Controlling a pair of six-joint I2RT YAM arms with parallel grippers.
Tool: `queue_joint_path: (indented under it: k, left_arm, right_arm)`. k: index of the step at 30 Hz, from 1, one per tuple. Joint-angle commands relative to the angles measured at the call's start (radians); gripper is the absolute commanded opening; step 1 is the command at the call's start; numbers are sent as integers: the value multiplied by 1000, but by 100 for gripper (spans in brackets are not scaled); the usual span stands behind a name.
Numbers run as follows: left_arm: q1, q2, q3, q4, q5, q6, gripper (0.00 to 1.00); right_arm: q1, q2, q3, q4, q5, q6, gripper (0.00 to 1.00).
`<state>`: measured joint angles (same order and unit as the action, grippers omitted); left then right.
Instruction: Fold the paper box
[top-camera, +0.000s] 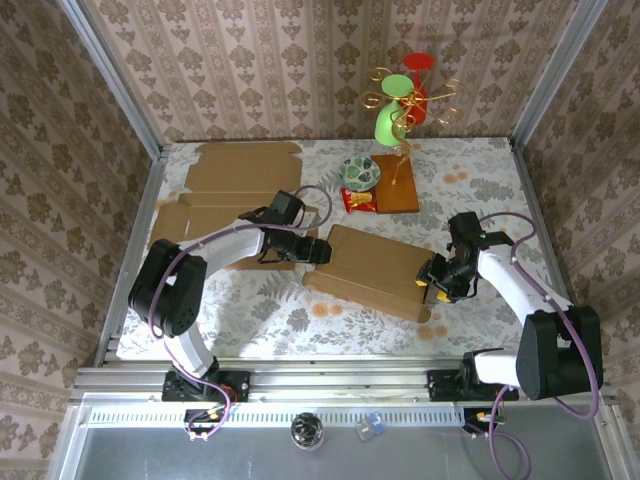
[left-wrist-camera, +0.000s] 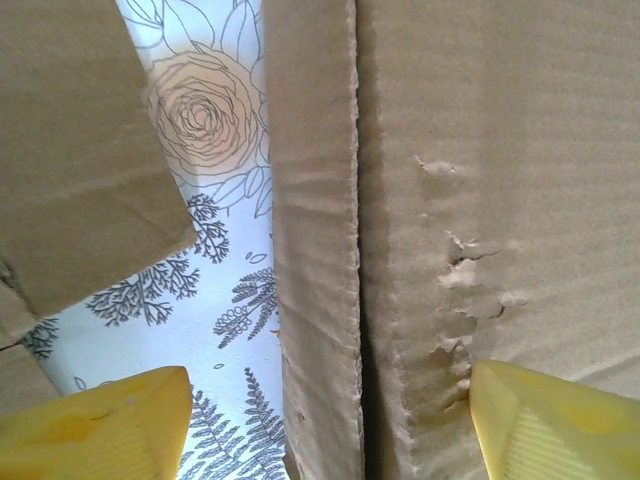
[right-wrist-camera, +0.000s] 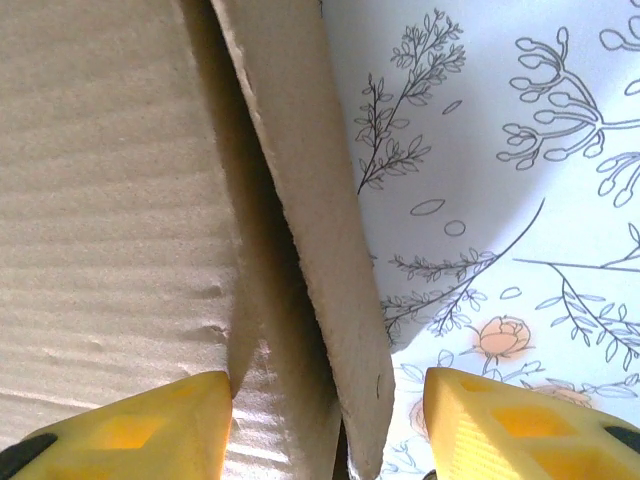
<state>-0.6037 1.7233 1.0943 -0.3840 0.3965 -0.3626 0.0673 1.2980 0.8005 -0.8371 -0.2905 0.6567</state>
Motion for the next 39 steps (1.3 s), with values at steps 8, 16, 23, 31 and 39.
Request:
queue_joint_path:
  k: [8,16,23,31,39]
  left_arm:
    - [-51,-147,-9,72,-170,-33,63]
    - [-174,-516,-7,216,-649,300,100]
    - [-77,-609,-81,246,-688,54,94]
    - [-101,-442,-77,-154,-364,-300,58]
    - [-187,-372,-214,-33,-331,-420,60]
  right_arm:
    - [-30,81,31,48,39,-65,54]
    - [-43,64,83,52,65,-122,54]
    - [-46,-1,78,80,61,-135,55]
    - [-49,24,61,87,34,-129,57]
    - [-50,44,46,71,56,-139,62]
